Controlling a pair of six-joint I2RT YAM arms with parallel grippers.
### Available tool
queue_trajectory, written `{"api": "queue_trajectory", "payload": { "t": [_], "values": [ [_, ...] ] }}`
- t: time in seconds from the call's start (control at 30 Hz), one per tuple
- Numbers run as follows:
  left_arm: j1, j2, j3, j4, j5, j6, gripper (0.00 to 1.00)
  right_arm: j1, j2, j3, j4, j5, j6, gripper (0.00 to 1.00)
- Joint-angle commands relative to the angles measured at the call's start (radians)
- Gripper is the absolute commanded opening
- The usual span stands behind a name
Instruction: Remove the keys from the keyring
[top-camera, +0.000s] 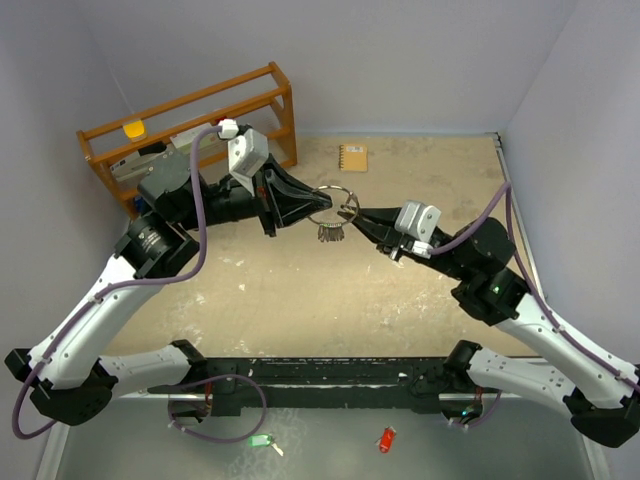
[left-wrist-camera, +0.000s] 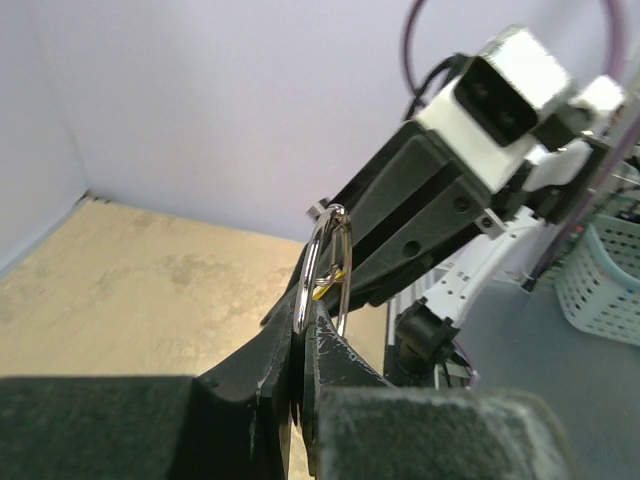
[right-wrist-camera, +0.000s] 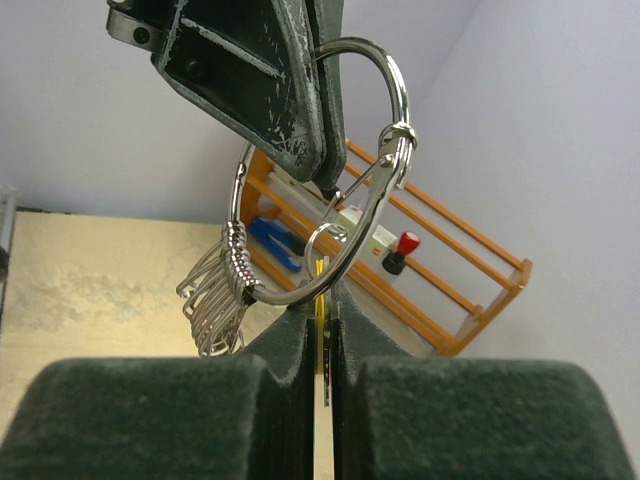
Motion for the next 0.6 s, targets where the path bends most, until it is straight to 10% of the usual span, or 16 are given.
{"api": "queue_trajectory", "payload": {
  "t": [0.0, 0.27, 0.57],
  "values": [
    [-0.003, -0.035, -0.016, -0.056, -0.268, 0.038, 0.02, -0.002, -0.017, 0.088, -0.029, 0.124, -0.052, 0.00],
    [-0.003, -0.071, -0.122, -0.011, -0.386, 0.022, 0.34, -0.003, 0.023, 0.228, -0.153, 0.393, -0.157, 0.00],
    [-0.003, -0.099, -0.269, 0.185, -0.414, 0.018, 0.41, 0.001, 0.205, 0.520, -0.387, 0.293, -0.221, 0.00]
  ]
}}
